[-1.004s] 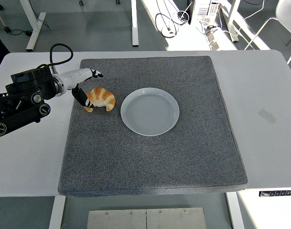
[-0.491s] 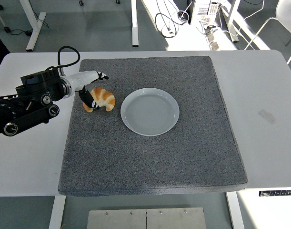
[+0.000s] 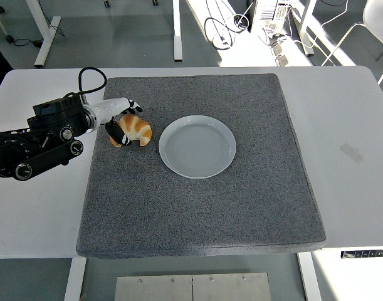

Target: Place the bread on the plate

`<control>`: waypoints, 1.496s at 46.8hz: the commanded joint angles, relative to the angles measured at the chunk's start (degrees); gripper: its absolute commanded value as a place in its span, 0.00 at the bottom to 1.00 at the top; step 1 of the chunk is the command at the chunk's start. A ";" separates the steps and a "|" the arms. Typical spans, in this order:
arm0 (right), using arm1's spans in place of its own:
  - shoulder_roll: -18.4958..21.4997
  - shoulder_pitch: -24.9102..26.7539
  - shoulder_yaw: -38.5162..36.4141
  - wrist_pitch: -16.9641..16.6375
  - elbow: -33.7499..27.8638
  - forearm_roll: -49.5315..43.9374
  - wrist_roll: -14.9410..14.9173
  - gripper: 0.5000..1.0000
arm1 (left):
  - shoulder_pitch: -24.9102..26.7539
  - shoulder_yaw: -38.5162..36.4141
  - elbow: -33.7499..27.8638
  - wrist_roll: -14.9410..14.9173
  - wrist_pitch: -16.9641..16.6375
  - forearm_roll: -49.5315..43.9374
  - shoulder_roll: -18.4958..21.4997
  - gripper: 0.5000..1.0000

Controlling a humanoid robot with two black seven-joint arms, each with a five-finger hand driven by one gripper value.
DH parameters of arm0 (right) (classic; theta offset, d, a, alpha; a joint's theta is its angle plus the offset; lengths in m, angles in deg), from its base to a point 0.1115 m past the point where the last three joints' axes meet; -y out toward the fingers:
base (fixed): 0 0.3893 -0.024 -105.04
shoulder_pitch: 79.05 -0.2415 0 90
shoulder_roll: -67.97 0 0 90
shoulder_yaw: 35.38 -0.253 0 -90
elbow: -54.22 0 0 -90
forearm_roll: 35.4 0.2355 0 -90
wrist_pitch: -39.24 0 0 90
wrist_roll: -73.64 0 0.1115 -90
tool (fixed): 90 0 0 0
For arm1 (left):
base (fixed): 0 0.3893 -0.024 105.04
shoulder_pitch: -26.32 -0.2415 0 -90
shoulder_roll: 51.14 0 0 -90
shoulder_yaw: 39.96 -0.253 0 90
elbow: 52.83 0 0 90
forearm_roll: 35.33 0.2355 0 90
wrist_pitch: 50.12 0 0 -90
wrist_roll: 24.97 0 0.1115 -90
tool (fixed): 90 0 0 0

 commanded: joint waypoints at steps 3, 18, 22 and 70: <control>0.00 0.00 0.00 0.00 0.00 0.00 0.00 1.00 | -0.01 0.09 -0.01 0.18 0.02 -0.09 -0.08 0.39; 0.00 0.00 0.00 0.00 0.00 0.00 0.00 1.00 | -0.01 0.09 -0.01 0.71 0.02 -0.61 -0.17 0.16; 0.00 0.00 0.00 0.00 0.00 0.00 0.00 1.00 | 0.17 0.18 -0.01 0.70 0.11 -0.79 0.09 0.12; 0.00 0.00 0.00 0.00 0.00 0.00 0.00 1.00 | 10.36 4.48 -0.88 0.35 5.56 -0.35 4.40 0.11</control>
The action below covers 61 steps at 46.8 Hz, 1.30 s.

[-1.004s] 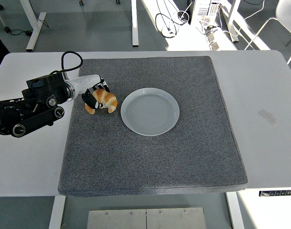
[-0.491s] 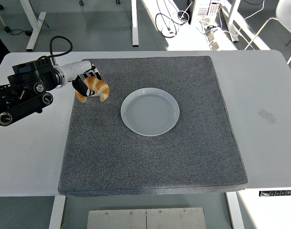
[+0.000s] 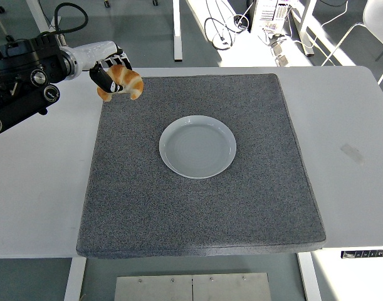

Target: Place the bread on the plate

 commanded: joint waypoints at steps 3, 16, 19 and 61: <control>0.00 0.00 0.02 0.00 0.00 0.00 0.00 1.00 | 0.16 0.24 -0.09 0.25 -0.16 0.16 -1.24 0.11; 0.00 0.00 0.02 0.00 0.00 0.00 0.00 1.00 | 0.77 0.51 -0.09 0.07 -1.39 0.60 -8.45 0.11; 0.00 0.00 -0.07 0.00 0.00 0.00 0.00 1.00 | 0.77 0.51 -0.18 -0.02 -1.57 1.22 -9.68 0.11; 0.00 0.00 0.02 0.00 0.00 0.00 0.00 1.00 | -6.08 -0.46 2.10 0.07 -5.79 6.05 -21.11 0.11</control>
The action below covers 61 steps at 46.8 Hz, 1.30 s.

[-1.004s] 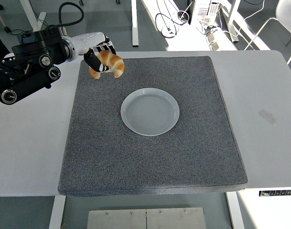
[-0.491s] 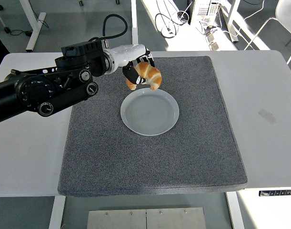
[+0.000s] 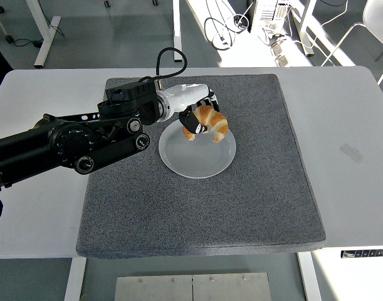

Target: Place the bread on the plate

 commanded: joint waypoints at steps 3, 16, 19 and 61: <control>0.00 0.00 0.00 0.00 0.02 0.00 0.00 1.00 | -1.06 -0.06 0.88 0.08 -0.38 1.08 -0.51 0.11; 0.00 0.00 0.00 0.00 0.02 0.00 0.00 1.00 | -1.50 -2.78 1.67 0.09 -0.91 1.00 -0.51 0.11; 0.00 0.00 0.00 0.00 0.02 0.00 0.00 1.00 | -1.68 -3.31 2.11 0.09 -1.26 1.00 -0.51 0.11; 0.00 0.00 0.00 0.00 0.02 0.00 0.00 1.00 | 0.34 -0.07 1.50 0.00 0.32 -2.95 1.43 0.78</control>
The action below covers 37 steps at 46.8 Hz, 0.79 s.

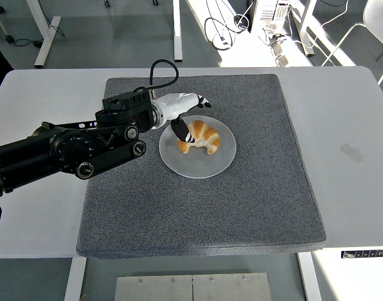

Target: Place the bread on the plate

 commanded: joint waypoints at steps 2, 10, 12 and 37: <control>0.00 0.00 0.00 0.00 0.02 0.00 0.00 1.00 | 0.29 2.69 -0.06 0.09 0.15 -2.90 0.98 0.78; 0.00 0.00 0.00 0.00 0.02 0.00 0.00 1.00 | 0.29 8.85 -0.06 1.14 0.15 -8.79 3.36 0.78; 0.00 0.00 0.00 0.00 0.02 0.00 0.00 1.00 | 0.20 9.64 -0.06 2.28 -0.28 -9.41 3.88 0.78; 0.00 0.00 0.00 0.00 0.02 0.00 0.00 1.00 | -7.27 14.39 4.42 30.93 -20.93 -40.16 9.87 0.75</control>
